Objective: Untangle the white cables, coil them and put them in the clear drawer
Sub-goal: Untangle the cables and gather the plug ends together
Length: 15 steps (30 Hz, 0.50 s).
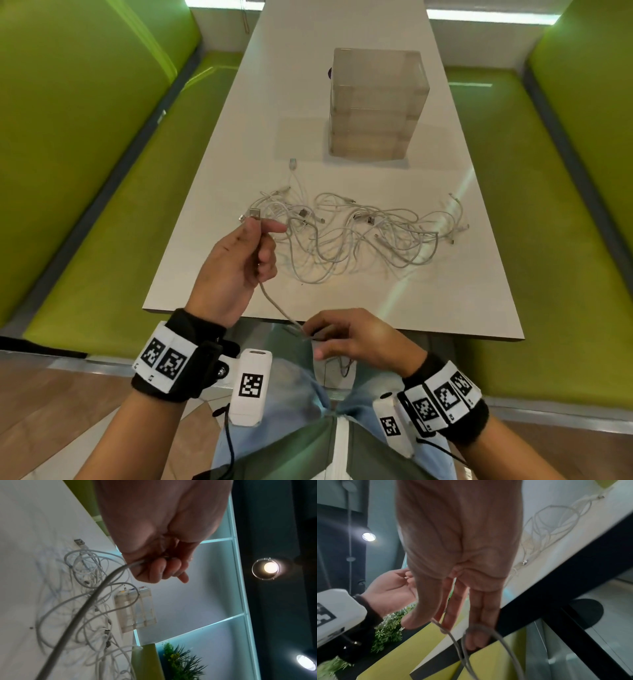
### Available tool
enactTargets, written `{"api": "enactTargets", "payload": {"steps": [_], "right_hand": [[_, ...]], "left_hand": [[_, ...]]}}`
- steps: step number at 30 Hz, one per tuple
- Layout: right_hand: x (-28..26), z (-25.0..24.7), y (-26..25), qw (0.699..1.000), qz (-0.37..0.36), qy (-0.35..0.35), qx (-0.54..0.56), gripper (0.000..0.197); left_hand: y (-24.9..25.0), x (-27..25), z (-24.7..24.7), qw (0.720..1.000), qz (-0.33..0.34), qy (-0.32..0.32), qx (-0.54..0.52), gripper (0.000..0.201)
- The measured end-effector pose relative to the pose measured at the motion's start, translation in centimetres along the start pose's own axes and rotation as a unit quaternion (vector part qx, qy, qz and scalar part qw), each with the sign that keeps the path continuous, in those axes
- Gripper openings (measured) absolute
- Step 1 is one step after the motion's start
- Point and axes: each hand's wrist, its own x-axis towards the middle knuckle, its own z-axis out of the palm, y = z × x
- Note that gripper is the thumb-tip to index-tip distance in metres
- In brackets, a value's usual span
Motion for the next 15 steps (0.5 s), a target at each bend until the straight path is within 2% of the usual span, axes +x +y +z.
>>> {"api": "enactTargets", "payload": {"steps": [3,6,10,12,15], "right_hand": [[-0.5,-1.6,-1.1,0.998,-0.008,0.048,-0.028,0.023],[-1.2,-4.9,-2.5,0.99,-0.012,0.137,-0.035,0.015],[-0.3,-9.9,-4.3,0.961,-0.043,0.27,-0.048,0.013],[1.7,-12.0,-5.1,0.945,-0.043,0.312,-0.093,0.019],[5.9,-14.5,-5.1,0.913,-0.017,0.328,-0.244,0.024]], "left_hand": [[-0.4,-0.1,-0.2,0.998,0.006,0.02,0.051,0.037],[-0.8,-0.1,-0.2,0.998,0.015,0.019,0.053,0.037],[-1.5,0.1,0.4,0.998,0.007,0.005,0.055,0.038],[-1.8,0.2,0.7,0.999,0.003,-0.009,0.052,0.034],[-2.3,0.3,1.1,0.998,-0.001,-0.036,0.059,0.026]]}}
